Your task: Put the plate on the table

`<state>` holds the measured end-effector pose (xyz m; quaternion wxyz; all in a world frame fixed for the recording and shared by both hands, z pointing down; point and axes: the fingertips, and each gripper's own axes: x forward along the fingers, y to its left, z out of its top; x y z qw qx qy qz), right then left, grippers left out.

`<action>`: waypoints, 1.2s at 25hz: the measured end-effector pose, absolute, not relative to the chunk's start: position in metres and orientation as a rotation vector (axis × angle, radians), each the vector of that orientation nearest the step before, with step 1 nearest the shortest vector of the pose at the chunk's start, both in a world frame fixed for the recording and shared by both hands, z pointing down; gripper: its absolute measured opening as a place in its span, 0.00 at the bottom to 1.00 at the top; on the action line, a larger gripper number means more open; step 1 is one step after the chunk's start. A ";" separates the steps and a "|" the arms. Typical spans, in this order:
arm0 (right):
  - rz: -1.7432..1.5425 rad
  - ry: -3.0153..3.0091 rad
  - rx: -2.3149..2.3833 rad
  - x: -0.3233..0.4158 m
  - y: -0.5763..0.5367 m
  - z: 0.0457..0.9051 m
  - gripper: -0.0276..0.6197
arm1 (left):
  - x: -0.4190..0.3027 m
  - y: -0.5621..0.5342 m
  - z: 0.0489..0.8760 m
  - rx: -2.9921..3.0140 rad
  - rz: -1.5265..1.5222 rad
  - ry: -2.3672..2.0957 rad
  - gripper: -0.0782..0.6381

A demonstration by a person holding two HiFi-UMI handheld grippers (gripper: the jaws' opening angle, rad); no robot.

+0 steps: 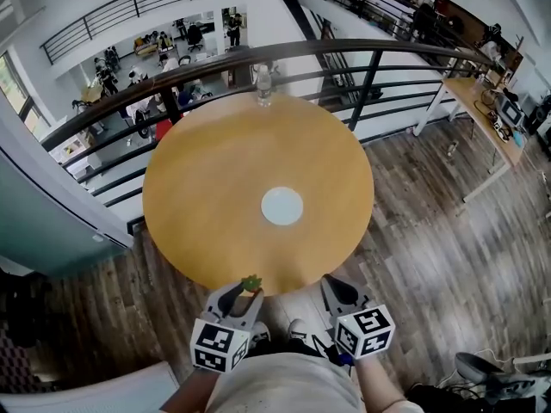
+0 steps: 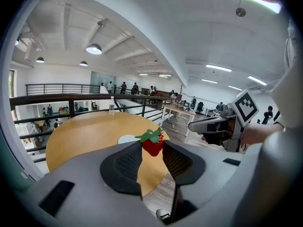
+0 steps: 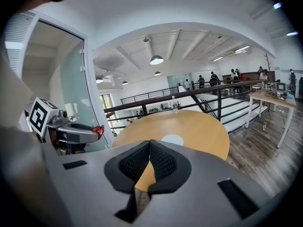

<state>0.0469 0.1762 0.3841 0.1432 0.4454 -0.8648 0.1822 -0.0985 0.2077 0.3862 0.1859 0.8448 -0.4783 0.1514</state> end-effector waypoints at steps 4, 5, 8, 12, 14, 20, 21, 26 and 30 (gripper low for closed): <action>0.524 -2.483 1.331 0.038 0.177 0.382 0.08 | -0.109 0.207 0.391 2.404 0.433 -1.314 0.32; 0.524 -2.480 1.340 0.035 0.179 0.382 0.08 | -0.112 0.207 0.392 2.411 0.436 -1.306 0.32; 0.527 -2.465 1.361 0.027 0.182 0.384 0.08 | -0.121 0.206 0.392 2.423 0.433 -1.287 0.32; 0.540 -2.449 1.391 0.029 0.180 0.387 0.08 | -0.121 0.200 0.394 2.433 0.435 -1.262 0.32; 0.545 -2.447 1.404 0.033 0.175 0.389 0.08 | -0.118 0.196 0.395 2.438 0.438 -1.254 0.32; 0.554 -2.448 1.417 0.040 0.153 0.390 0.08 | -0.114 0.173 0.395 2.438 0.444 -1.257 0.32; 0.555 -2.450 1.416 0.042 0.149 0.391 0.08 | -0.112 0.169 0.396 2.437 0.445 -1.257 0.32; 0.566 -2.456 1.405 0.053 0.121 0.391 0.08 | -0.099 0.141 0.394 2.431 0.450 -1.261 0.32; 0.572 -2.466 1.388 0.067 0.093 0.394 0.08 | -0.085 0.115 0.395 2.418 0.450 -1.276 0.32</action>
